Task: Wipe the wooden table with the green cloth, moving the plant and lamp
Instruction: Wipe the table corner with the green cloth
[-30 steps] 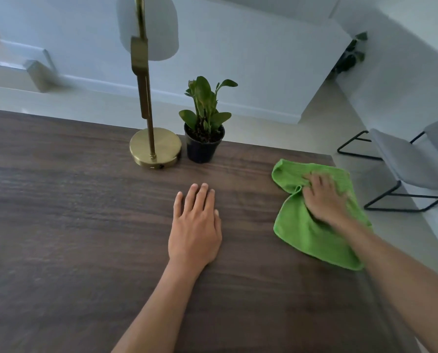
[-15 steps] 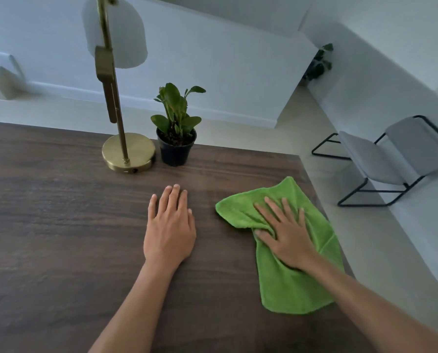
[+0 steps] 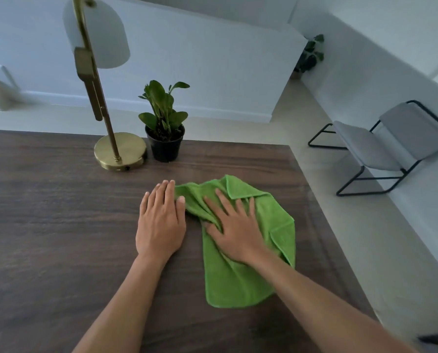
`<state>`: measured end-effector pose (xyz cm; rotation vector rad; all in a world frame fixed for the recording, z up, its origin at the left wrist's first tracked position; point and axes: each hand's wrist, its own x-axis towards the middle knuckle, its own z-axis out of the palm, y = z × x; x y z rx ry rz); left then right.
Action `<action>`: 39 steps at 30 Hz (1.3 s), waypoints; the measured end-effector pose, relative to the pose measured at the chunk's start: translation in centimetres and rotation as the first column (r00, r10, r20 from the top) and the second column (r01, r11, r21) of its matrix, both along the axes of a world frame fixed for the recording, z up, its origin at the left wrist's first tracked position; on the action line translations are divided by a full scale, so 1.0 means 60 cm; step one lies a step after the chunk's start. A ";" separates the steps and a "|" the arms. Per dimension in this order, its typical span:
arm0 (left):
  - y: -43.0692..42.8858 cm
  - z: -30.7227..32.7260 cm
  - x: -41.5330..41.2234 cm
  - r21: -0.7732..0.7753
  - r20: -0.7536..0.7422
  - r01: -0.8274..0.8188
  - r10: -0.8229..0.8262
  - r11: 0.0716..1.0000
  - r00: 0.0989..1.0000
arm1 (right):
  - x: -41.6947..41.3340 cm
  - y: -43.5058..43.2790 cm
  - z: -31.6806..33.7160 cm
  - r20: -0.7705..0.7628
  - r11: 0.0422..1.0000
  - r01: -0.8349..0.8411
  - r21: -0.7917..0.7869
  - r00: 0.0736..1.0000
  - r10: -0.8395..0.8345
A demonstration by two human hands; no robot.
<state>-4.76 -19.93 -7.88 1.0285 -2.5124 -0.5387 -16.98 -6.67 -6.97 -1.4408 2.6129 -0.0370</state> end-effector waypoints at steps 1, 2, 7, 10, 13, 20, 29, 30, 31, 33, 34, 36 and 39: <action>0.000 0.000 0.001 -0.010 0.003 -0.002 0.002 1.000 1.000 | -0.006 0.051 0.000 -0.012 1.000 0.019 -0.004 1.000 -0.019; 0.000 0.000 0.001 -0.020 0.018 0.002 -0.001 1.000 1.000 | -0.028 0.094 0.001 -0.019 0.998 0.064 0.004 0.998 -0.064; 0.002 0.003 -0.001 -0.037 0.101 0.036 -0.032 0.999 0.994 | -0.194 0.108 0.003 -0.001 0.908 0.412 0.072 0.911 -0.413; 0.009 0.002 0.003 -0.048 0.111 0.042 -0.037 0.998 0.993 | -0.194 0.023 0.000 0.043 0.876 0.481 0.044 0.875 -0.482; 0.017 0.002 0.012 -0.054 0.102 0.047 -0.041 0.997 0.994 | -0.091 -0.006 -0.002 0.003 0.963 0.265 0.052 0.964 -0.265; 0.054 0.000 0.025 -0.063 0.155 0.083 -0.073 0.995 0.985 | 0.010 0.244 0.008 -0.033 0.995 0.088 0.035 0.996 -0.087; 0.177 -0.007 0.092 -0.097 0.196 0.154 -0.133 0.983 0.972 | -0.218 0.223 0.002 0.083 0.908 0.420 0.003 0.904 -0.419; 0.182 -0.008 0.096 -0.091 0.199 0.154 -0.133 0.984 0.971 | -0.202 0.226 0.002 0.052 0.912 0.411 0.008 0.910 -0.410; 0.188 -0.007 0.100 -0.084 0.201 0.153 -0.134 0.985 0.970 | -0.176 0.239 0.001 0.026 0.918 0.395 0.019 0.918 -0.396; 0.196 -0.005 0.101 -0.082 0.209 0.147 -0.127 0.986 0.969 | -0.107 0.281 -0.001 -0.001 0.938 0.347 0.023 0.938 -0.347; 0.200 -0.004 0.101 -0.081 0.217 0.144 -0.124 0.986 0.968 | -0.065 0.308 -0.001 -0.003 0.951 0.309 0.012 0.951 -0.309; 0.212 -0.003 0.102 -0.069 0.222 0.129 -0.111 0.989 0.969 | 0.014 0.368 -0.001 -0.004 0.983 0.183 -0.013 0.983 -0.183; 0.245 -0.003 0.114 -0.078 0.200 0.137 -0.120 0.987 0.973 | 0.040 0.444 0.005 0.000 1.000 -0.013 0.011 1.000 0.013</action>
